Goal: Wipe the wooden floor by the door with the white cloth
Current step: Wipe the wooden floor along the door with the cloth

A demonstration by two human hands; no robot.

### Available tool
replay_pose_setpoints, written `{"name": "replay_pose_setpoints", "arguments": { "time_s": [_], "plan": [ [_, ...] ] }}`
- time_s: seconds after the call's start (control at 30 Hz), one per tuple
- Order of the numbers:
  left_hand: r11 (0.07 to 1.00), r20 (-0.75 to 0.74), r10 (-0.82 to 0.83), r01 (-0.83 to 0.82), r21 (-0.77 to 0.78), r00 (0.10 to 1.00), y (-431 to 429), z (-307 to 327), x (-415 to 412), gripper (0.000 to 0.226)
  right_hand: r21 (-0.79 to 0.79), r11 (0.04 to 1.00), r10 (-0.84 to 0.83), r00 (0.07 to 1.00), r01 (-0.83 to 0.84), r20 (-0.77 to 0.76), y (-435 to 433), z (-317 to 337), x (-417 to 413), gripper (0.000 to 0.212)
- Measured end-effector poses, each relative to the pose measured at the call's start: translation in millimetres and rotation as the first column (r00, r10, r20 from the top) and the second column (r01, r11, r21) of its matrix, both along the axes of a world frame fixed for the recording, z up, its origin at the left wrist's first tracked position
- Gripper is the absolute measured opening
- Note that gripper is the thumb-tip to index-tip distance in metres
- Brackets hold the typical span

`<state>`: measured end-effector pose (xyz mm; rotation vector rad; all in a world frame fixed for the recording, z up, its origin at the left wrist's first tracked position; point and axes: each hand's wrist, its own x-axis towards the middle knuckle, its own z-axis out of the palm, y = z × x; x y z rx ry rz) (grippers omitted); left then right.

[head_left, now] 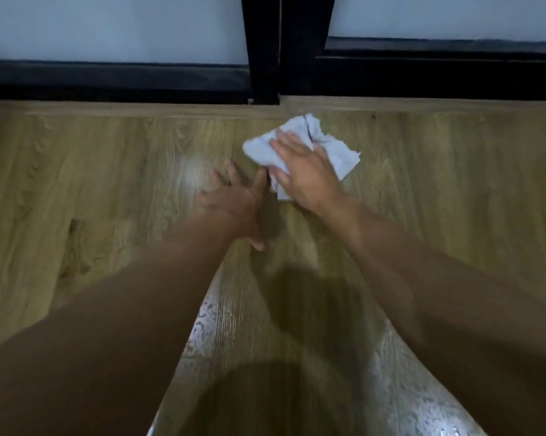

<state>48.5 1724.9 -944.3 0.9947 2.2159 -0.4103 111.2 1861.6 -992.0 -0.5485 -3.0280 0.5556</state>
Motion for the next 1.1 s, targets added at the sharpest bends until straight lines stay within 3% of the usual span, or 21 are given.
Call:
{"name": "replay_pose_setpoints", "arguments": {
  "time_s": [0.07,0.2,0.3,0.37,0.47,0.53,0.63,0.7,0.73,0.83,0.93,1.0,1.1],
  "plan": [
    [1.000,0.015,0.018,-0.017,-0.021,1.000,4.8,3.1,2.6,0.141,0.095,0.995,0.021,1.000,-0.022,0.009,9.8,-3.1,37.4,0.054],
    [0.994,-0.003,0.014,-0.014,-0.104,1.000,13.7,9.4,3.0,0.149,0.136,0.974,-0.202,0.970,0.184,0.137,45.9,-1.4,48.1,0.059],
    [0.981,-0.083,-0.156,0.145,-0.126,0.984,22.4,9.4,8.8,0.149,0.104,0.965,-0.257,0.940,0.239,0.223,45.4,0.5,9.4,0.060],
    [0.974,-0.054,-0.216,0.212,-0.078,0.975,33.2,5.9,6.2,0.142,0.100,0.980,-0.190,0.959,0.172,0.211,35.3,0.2,2.7,0.061],
    [0.994,0.053,-0.093,0.090,0.060,0.994,49.5,0.3,3.4,0.133,-0.001,0.999,0.044,0.995,-0.044,0.094,34.8,2.4,45.6,0.058],
    [0.999,0.062,-0.022,0.019,0.046,0.998,54.2,1.3,10.4,0.127,-0.006,0.994,0.105,0.991,-0.105,0.082,54.1,5.0,86.0,0.058],
    [1.000,0.066,0.028,-0.028,0.008,0.997,54.2,10.1,19.9,0.123,-0.022,0.986,-0.160,0.975,0.165,0.152,93.3,10.4,90.7,0.060],
    [0.999,0.078,0.045,-0.047,0.022,0.996,55.6,11.5,19.1,0.121,0.000,0.935,-0.343,0.901,0.356,0.267,104.3,11.5,58.7,0.057],
    [0.998,0.089,0.053,-0.055,0.013,0.995,56.4,11.3,18.0,0.122,0.025,0.927,-0.362,0.873,0.375,0.326,100.4,14.1,42.9,0.058],
    [0.998,0.102,0.059,-0.060,0.002,0.993,58.6,10.1,17.0,0.125,0.004,0.990,-0.137,0.933,0.144,0.333,71.5,16.2,34.1,0.067],
    [0.997,0.111,0.073,-0.075,0.013,0.991,56.6,8.3,17.5,0.132,-0.053,0.999,0.023,0.971,-0.010,0.238,55.3,19.5,84.6,0.057],
    [0.997,0.114,0.078,-0.080,0.017,0.990,56.0,10.2,16.1,0.132,-0.007,0.999,-0.029,0.968,0.031,0.250,69.5,21.6,107.2,0.059],
    [0.996,0.126,0.082,-0.084,0.016,0.989,57.6,13.7,17.8,0.124,0.033,0.974,-0.222,0.921,0.224,0.321,101.1,15.1,80.3,0.061]
  ]
}}
